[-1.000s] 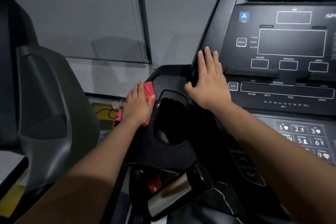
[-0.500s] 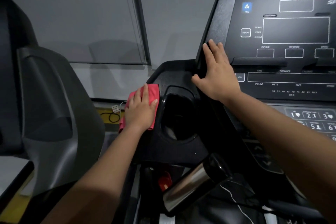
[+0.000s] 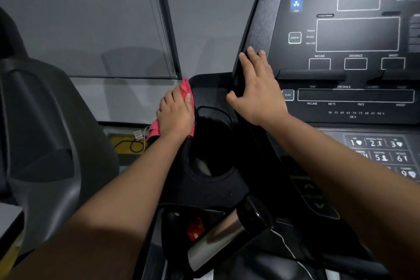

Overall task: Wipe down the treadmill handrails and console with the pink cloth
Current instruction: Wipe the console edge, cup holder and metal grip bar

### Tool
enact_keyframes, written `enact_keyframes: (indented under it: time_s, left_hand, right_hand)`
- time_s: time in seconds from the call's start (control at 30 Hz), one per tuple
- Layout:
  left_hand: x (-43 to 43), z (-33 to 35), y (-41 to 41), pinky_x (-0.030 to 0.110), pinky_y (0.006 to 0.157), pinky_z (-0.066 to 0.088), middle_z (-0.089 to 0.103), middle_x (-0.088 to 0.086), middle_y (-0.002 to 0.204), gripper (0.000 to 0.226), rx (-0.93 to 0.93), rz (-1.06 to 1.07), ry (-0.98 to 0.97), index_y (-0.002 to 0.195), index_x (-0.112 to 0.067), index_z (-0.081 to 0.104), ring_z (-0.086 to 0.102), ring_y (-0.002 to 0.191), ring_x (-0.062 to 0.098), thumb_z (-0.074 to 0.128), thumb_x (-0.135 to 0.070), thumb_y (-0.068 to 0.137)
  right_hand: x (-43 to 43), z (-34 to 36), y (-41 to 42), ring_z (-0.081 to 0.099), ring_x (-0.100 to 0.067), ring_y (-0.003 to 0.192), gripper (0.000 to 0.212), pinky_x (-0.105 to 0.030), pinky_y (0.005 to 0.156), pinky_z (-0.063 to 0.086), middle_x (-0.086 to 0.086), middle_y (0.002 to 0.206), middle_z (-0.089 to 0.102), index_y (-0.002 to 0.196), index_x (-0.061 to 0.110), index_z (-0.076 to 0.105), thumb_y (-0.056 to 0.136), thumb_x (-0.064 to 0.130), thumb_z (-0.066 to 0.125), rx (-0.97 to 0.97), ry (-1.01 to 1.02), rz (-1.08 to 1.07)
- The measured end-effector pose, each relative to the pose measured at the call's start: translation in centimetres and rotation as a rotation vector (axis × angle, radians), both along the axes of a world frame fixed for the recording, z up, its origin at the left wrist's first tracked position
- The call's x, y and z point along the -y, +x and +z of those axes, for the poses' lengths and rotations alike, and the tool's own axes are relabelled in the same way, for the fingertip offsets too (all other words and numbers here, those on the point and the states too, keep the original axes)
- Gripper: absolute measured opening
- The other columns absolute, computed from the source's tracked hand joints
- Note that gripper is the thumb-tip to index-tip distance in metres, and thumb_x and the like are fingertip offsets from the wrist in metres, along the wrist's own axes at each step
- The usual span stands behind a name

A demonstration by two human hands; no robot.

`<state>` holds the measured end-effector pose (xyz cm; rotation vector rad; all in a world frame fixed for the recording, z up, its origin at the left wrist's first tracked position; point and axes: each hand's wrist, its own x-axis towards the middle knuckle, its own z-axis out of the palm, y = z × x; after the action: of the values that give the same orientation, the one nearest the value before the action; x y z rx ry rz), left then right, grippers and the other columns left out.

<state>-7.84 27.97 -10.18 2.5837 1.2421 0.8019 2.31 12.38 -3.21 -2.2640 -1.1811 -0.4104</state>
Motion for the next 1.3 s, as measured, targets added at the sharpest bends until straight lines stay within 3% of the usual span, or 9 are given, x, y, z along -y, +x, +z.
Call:
enact_keyframes:
  time_s: [0.23,0.4,0.53,0.63,0.73,0.87,1.07,1.2,1.3]
  left_hand:
    - [-1.9,0.2,-0.5,0.045,0.111,0.026,0.027,0.008,0.154,0.055,-0.077,-0.353,0.175,0.149,-0.018,0.025,0.025,0.140,0.027,0.038,-0.035,0.099]
    - [-4.2,-0.5,-1.4,0.047,0.115,0.021,0.018,0.011,0.157,0.063,-0.219,-0.555,0.316,0.149,-0.029,0.022,0.016,0.144,0.031,0.025,-0.053,0.091]
    - [-3.9,0.7,1.0,0.046,0.112,0.030,0.031,0.008,0.151,0.055,-0.088,-0.471,0.194,0.147,-0.025,0.031,0.032,0.137,0.030,0.027,-0.047,0.097]
    - [-2.5,2.1,3.3,0.048,0.094,0.043,0.048,0.009,0.136,0.051,-0.027,-0.286,0.086,0.135,-0.017,0.047,0.048,0.120,0.035,0.026,-0.044,0.097]
    - [-0.3,1.6,4.0,0.045,0.080,0.048,0.061,0.009,0.118,0.049,0.003,-0.178,0.222,0.119,-0.014,0.060,0.059,0.105,0.033,0.030,-0.042,0.093]
    - [-0.9,0.0,2.3,0.049,0.096,0.042,0.057,0.006,0.132,0.050,-0.110,-0.362,0.423,0.132,-0.020,0.053,0.052,0.123,0.031,0.038,-0.044,0.090]
    - [-4.0,0.4,0.8,0.046,0.110,0.033,0.040,0.009,0.146,0.057,-0.101,-0.521,0.298,0.144,-0.023,0.039,0.036,0.135,0.031,0.032,-0.048,0.093]
    - [-2.4,1.5,2.4,0.045,0.092,0.040,0.050,0.014,0.129,0.040,0.070,-0.249,0.083,0.126,-0.007,0.049,0.049,0.116,0.035,0.036,-0.034,0.100]
    - [-0.1,3.1,4.7,0.047,0.078,0.044,0.057,0.017,0.113,0.042,0.003,-0.074,0.100,0.110,-0.005,0.055,0.055,0.103,0.036,0.031,-0.038,0.099]
  right_hand:
    - [0.0,-0.1,0.2,-0.001,-0.023,0.147,0.082,-0.034,0.119,0.006,-0.003,0.160,0.008,0.151,0.011,0.019,0.083,0.034,0.058,-0.019,0.012,0.020]
    - [-0.1,-0.2,0.2,-0.002,-0.023,0.147,0.081,-0.034,0.119,0.006,-0.003,0.160,0.007,0.151,0.011,0.018,0.083,0.034,0.057,-0.013,0.003,0.015]
    - [-0.2,-0.2,0.0,0.000,-0.026,0.147,0.081,-0.037,0.120,0.005,-0.006,0.159,0.009,0.150,0.009,0.019,0.083,0.031,0.057,-0.007,0.005,0.010]
    - [-0.2,-0.1,-0.1,0.001,-0.026,0.147,0.081,-0.037,0.120,0.006,-0.007,0.159,0.010,0.150,0.008,0.020,0.082,0.031,0.058,-0.005,0.012,0.009]
    - [-0.1,-0.1,0.0,0.000,-0.026,0.147,0.081,-0.037,0.119,0.006,-0.006,0.159,0.010,0.150,0.009,0.020,0.082,0.031,0.058,-0.017,0.014,0.015]
    - [0.0,-0.1,0.2,0.000,-0.024,0.147,0.080,-0.037,0.119,0.006,-0.005,0.159,0.010,0.150,0.010,0.021,0.083,0.032,0.058,-0.036,0.032,0.039]
    - [0.1,-0.1,0.1,-0.001,-0.022,0.147,0.080,-0.037,0.120,0.008,-0.003,0.160,0.009,0.150,0.012,0.020,0.084,0.034,0.058,-0.043,0.024,0.036]
    - [-0.1,0.0,-0.1,-0.002,-0.022,0.147,0.081,-0.036,0.119,0.006,-0.003,0.160,0.008,0.151,0.012,0.019,0.082,0.034,0.057,-0.027,0.016,0.014]
    - [-0.1,0.0,-0.1,-0.001,-0.022,0.147,0.079,-0.036,0.119,0.006,-0.004,0.160,0.009,0.150,0.012,0.020,0.083,0.033,0.057,-0.028,0.019,0.010]
